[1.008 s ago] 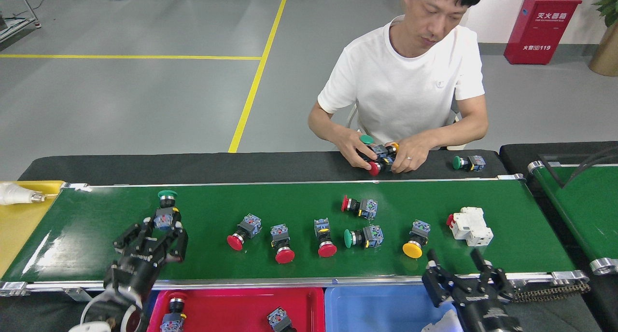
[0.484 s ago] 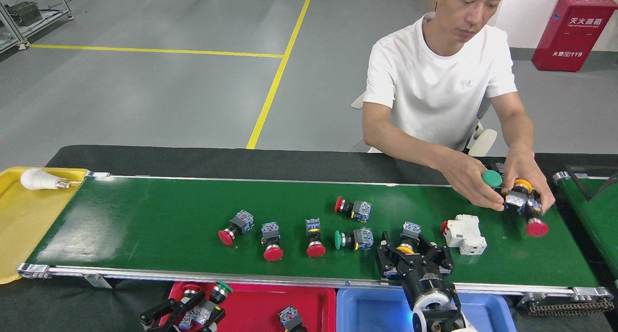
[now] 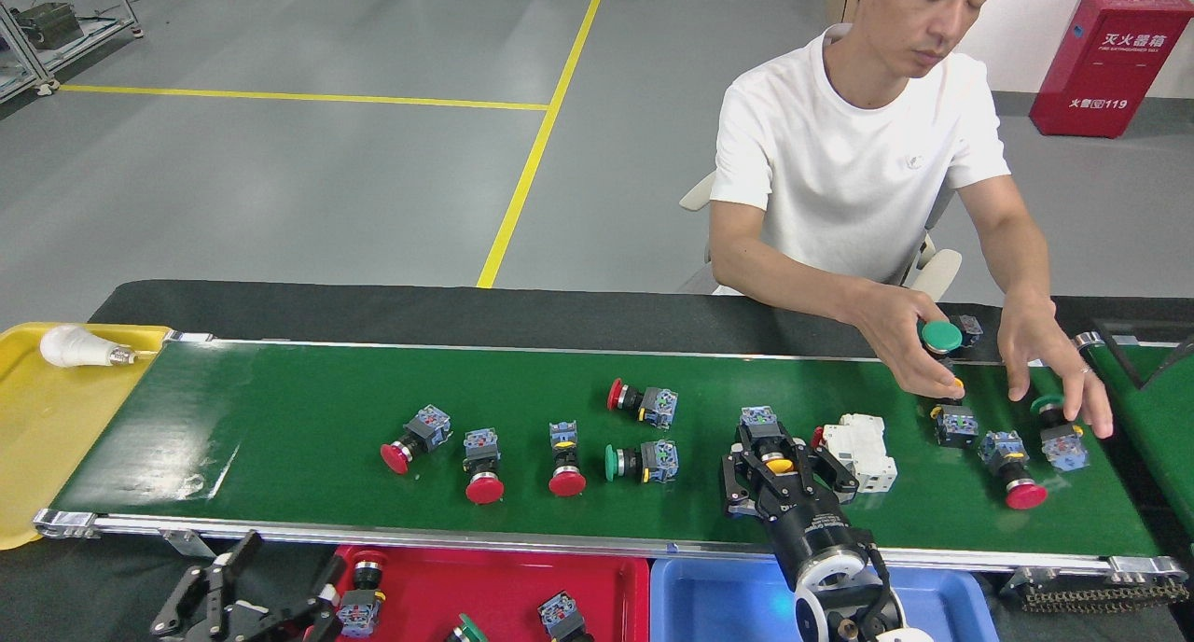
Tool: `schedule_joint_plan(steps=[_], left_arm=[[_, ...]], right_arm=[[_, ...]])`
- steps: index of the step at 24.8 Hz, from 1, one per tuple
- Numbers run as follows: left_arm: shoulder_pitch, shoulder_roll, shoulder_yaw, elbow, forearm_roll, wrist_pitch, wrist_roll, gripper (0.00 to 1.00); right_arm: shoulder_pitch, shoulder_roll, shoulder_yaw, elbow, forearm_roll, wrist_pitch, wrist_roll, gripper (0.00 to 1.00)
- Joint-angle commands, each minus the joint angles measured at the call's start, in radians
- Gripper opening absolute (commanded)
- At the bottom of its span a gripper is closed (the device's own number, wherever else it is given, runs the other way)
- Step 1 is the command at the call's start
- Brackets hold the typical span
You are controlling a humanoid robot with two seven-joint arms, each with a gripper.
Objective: Pick switch part from conveyor to tray
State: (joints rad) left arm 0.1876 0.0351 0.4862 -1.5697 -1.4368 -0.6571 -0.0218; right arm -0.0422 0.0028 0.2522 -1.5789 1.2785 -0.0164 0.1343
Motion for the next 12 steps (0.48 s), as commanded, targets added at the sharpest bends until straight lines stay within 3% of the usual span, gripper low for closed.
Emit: schedule_joint_plan(steps=[1, 4, 9, 10, 11, 12], left_arm=[[-0.025, 0.008, 0.031, 0.028, 0.010, 0.022, -0.033, 1.00], [-0.059, 0.031, 0.032, 0.062, 0.015, 0.047, -0.030, 1.00], [-0.154, 0.063, -0.003, 0.065, -0.017, 0.051, -0.024, 1.00], [-0.185, 0.066, -0.034, 0.079, -0.048, 0.059, -0.024, 1.00], [-0.208, 0.066, -0.061, 0.097, -0.076, 0.080, -0.024, 1.00], [-0.235, 0.068, -0.094, 0.122, -0.100, 0.109, -0.024, 1.00]], right_arm=[[0.036, 0.000, 0.002, -0.049, -0.004, -0.131, -0.002, 0.18], [0.114, 0.019, 0.005, -0.099, -0.007, -0.408, -0.004, 0.18], [0.127, 0.089, 0.047, -0.096, -0.007, -0.677, 0.001, 0.19], [0.122, 0.103, 0.075, -0.089, -0.007, -0.701, 0.002, 0.30], [0.120, 0.117, 0.108, -0.073, -0.005, -0.701, 0.005, 0.51], [0.111, 0.131, 0.147, -0.044, -0.005, -0.698, 0.016, 0.83]])
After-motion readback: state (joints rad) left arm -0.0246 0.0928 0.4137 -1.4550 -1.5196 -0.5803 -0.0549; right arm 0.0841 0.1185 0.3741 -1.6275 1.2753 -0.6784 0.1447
